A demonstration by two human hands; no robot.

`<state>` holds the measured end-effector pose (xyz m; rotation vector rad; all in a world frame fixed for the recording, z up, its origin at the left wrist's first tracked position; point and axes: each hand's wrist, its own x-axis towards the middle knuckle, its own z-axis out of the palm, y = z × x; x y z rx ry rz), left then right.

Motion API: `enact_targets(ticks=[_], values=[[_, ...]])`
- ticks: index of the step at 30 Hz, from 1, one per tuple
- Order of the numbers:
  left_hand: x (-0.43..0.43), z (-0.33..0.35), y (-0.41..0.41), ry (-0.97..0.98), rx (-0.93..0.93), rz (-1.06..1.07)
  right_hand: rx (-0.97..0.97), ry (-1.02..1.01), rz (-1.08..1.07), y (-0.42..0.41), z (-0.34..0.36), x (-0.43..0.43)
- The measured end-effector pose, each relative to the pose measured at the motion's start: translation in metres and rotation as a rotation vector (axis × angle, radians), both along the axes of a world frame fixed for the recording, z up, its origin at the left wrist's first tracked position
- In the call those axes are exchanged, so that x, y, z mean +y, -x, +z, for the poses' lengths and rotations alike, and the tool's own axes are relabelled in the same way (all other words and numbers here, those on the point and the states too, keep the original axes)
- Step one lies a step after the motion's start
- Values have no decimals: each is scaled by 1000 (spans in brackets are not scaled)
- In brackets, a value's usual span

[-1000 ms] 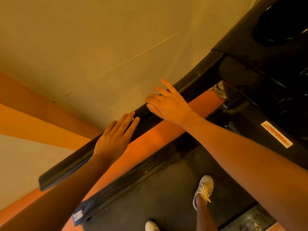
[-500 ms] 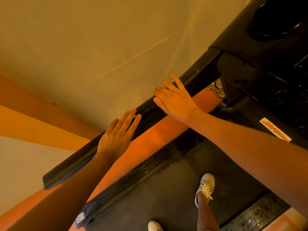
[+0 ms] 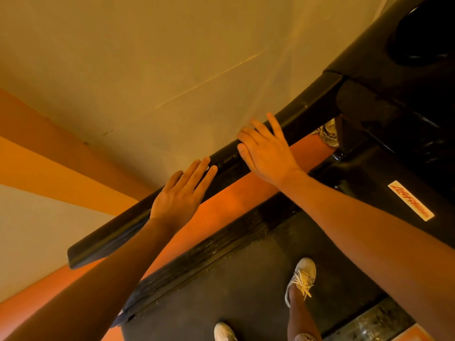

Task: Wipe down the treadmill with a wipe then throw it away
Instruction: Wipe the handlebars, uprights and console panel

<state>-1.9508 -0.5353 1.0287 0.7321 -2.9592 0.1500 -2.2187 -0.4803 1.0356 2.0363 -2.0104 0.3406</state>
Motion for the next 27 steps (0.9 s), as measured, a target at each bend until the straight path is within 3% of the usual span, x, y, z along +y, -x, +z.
enact_targets(ticks=[5,11,17,23,27], values=[[2,2,0,11,-13,-4,145,-19,84,51,18,-3],[1,0,-1,10,-18,-5,61,-39,-20,37,16,0],[1,-2,-1,33,-33,10,204,-126,78,63,29,-1],[0,-2,-2,21,-33,-2,-26,-67,-95,23,17,10],[0,-5,-2,29,-9,4,5,-111,-106,42,26,6]])
